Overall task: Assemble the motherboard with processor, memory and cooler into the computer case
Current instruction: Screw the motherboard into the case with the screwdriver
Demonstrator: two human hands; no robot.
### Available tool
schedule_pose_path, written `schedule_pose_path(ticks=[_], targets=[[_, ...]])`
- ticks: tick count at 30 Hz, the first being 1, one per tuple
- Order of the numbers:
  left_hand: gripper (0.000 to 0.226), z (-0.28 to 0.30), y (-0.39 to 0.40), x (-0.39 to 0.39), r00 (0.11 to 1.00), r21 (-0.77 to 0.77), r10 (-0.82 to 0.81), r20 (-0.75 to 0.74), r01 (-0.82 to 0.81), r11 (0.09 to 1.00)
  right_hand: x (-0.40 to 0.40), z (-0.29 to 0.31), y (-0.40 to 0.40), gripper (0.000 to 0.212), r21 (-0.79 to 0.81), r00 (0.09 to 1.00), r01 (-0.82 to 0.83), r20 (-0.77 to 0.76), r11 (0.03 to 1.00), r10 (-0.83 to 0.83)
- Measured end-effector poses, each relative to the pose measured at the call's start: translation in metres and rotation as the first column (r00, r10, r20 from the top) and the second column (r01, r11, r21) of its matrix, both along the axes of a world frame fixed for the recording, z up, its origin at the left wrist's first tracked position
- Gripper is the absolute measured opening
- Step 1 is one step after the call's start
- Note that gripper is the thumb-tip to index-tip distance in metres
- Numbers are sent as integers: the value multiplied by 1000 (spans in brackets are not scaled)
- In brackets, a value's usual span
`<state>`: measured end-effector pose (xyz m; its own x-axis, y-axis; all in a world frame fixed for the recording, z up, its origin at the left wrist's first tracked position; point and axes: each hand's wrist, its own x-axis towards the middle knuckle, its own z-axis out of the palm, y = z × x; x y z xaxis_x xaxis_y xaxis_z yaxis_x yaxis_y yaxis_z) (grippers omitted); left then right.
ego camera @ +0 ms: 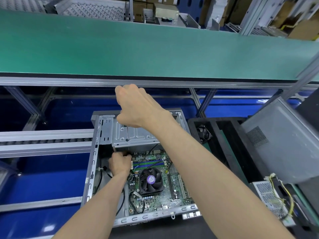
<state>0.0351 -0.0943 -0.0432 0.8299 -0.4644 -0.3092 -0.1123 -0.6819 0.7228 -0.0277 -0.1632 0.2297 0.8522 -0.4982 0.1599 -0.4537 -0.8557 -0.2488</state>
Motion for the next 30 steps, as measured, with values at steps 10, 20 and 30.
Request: schedule_pose_path(ticks=[10,20,30], targets=[[33,4,0,0,999,4,36,-4,-36,999,1,-2,5,26,-35,1000,-7,17,999,7],[30,4,0,-1,998,-7,31,-57,-31,999,2,-7,-2,23,-81,1000,12,14,997,-11],[29,-4,1,0,996,-37,67,-50,-69,997,7,-5,-2,33,-86,1000,27,18,996,-26]])
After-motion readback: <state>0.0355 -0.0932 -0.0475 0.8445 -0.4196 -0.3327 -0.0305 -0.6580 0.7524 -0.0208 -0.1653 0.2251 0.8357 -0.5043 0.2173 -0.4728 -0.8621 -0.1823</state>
